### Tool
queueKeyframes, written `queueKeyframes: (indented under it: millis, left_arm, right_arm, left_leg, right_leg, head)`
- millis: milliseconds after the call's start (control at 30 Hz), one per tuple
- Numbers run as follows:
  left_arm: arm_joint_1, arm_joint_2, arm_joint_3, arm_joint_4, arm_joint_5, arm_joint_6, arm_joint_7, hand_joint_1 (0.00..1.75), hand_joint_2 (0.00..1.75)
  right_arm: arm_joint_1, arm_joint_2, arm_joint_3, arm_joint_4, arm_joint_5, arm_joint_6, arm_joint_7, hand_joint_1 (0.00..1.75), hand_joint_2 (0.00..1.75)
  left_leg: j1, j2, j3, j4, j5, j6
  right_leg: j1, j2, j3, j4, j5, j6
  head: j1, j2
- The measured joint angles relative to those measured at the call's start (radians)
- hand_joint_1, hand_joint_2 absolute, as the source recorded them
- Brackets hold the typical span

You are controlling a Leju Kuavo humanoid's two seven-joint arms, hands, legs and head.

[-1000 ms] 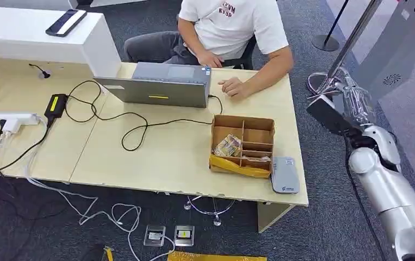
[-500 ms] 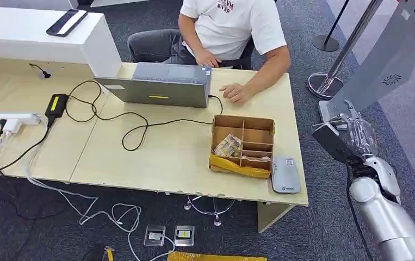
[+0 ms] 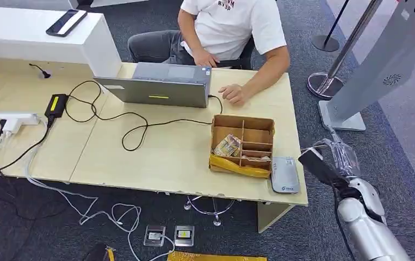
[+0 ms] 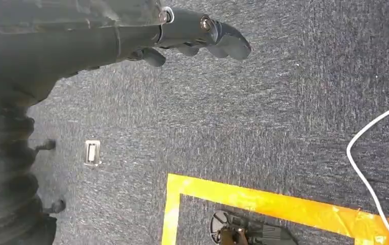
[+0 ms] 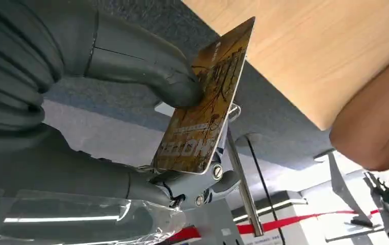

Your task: Pass the card to the sensor for recognition and then transmit it.

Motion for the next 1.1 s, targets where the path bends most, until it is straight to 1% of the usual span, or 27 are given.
queueKeyframes:
  millis: [433, 800, 1000, 1100]
  left_arm:
    - [0.000, -0.002, 0.000, 0.000, 0.000, -0.001, 0.003, 0.00, 1.75]
    - [0.000, -0.004, -0.003, 0.000, 0.000, -0.005, 0.005, 0.00, 1.75]
    - [0.000, -0.006, -0.003, 0.000, -0.002, -0.005, 0.005, 0.00, 1.75]
    - [0.000, -0.006, -0.003, 0.000, -0.003, -0.006, 0.005, 0.00, 1.75]
  right_arm:
    - [0.004, 0.024, 0.000, 0.029, 0.001, 0.003, 0.000, 1.75, 1.75]
    - [0.033, 0.049, 0.001, 0.061, 0.003, 0.010, -0.011, 1.75, 1.75]
    - [0.034, 0.062, 0.001, 0.084, 0.008, 0.006, -0.030, 1.75, 1.75]
    - [0.034, 0.068, 0.002, 0.090, 0.014, 0.014, -0.045, 1.75, 1.75]
  left_leg:
    - [0.000, 0.000, 0.000, 0.000, 0.000, 0.000]
    - [0.000, 0.000, 0.000, 0.000, 0.000, 0.000]
    - [0.000, 0.000, 0.000, 0.000, 0.000, 0.000]
    - [0.000, 0.000, 0.000, 0.000, 0.000, 0.000]
  right_leg:
    - [0.000, 0.000, 0.000, 0.000, 0.000, 0.000]
    - [0.000, 0.000, 0.000, 0.000, 0.000, 0.000]
    - [0.000, 0.000, 0.000, 0.000, 0.000, 0.000]
    - [0.000, 0.000, 0.000, 0.000, 0.000, 0.000]
  head:
    - [0.000, 0.000]
    - [0.000, 0.000]
    - [0.000, 0.000]
    - [0.000, 0.000]
